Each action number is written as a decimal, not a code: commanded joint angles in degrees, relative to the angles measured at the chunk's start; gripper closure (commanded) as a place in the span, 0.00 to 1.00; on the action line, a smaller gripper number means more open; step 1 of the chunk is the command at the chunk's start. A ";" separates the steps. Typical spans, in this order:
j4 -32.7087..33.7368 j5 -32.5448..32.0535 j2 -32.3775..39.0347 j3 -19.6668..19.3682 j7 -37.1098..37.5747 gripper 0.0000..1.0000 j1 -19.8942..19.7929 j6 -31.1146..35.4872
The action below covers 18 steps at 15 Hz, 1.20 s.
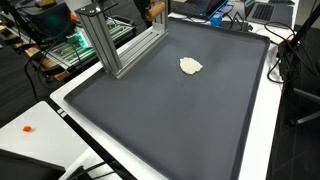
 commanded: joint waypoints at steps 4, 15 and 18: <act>-3.92 2.83 -4.80 0.22 -0.20 0.44 1.17 -0.82; -7.18 2.39 -7.06 1.85 2.05 0.44 1.05 0.10; -7.52 2.32 -7.14 1.98 3.04 0.44 0.84 0.50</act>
